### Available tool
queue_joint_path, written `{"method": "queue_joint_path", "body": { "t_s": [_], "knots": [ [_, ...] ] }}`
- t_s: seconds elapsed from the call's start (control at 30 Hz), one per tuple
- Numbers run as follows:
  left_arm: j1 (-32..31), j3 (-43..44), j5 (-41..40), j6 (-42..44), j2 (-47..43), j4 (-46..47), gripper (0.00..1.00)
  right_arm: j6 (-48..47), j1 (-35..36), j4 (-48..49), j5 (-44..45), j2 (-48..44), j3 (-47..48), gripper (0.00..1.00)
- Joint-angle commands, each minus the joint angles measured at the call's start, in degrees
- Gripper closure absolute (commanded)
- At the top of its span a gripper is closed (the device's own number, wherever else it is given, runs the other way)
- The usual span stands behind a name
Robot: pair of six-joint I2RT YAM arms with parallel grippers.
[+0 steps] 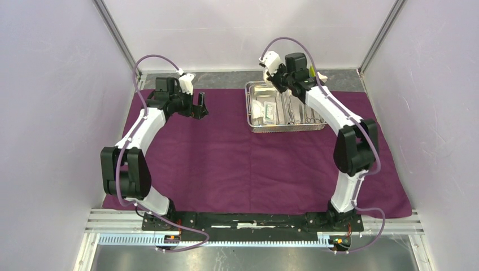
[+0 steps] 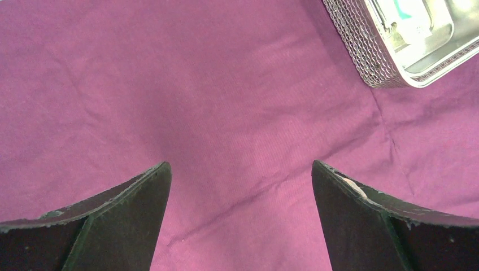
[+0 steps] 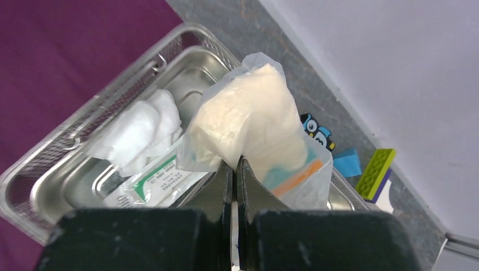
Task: Open and lay out the surgical kit
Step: Pick up the medical item from the container, then place the medical item in the surgical kit.
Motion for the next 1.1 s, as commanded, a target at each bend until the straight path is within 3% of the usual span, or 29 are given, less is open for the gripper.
{"method": "queue_joint_path", "body": {
  "t_s": [0.0, 0.2, 0.37, 0.63, 0.83, 1.07],
  "knots": [
    [-0.73, 3.17, 0.62, -0.04, -0.85, -0.86, 0.0, 2.62, -1.58, -3.24, -5.96, -7.71, -2.12, 1.0],
    [-1.48, 4.46, 1.62, 0.2, 0.22, -1.51, 0.0, -0.83, -6.14, -9.89, -17.75, -18.68, -9.73, 1.0],
    [-2.01, 4.6, 2.09, 0.02, 1.17, -1.49, 0.0, -8.44, -7.8, -14.07, -13.5, -29.58, -22.49, 1.0],
    [-2.51, 3.83, 1.96, -0.13, 0.19, -1.49, 0.0, -27.97, -18.33, -30.91, -10.03, -42.74, -40.31, 0.97],
    [-2.5, 2.2, 1.26, 0.29, -0.96, -0.93, 0.0, -34.47, -27.24, -31.31, -6.48, -48.63, -53.75, 0.97],
    [-2.5, 1.78, 1.87, -0.48, 0.35, -0.62, 0.0, -36.33, -33.76, -26.84, -5.69, -49.59, -60.9, 0.96]
  ]
}}
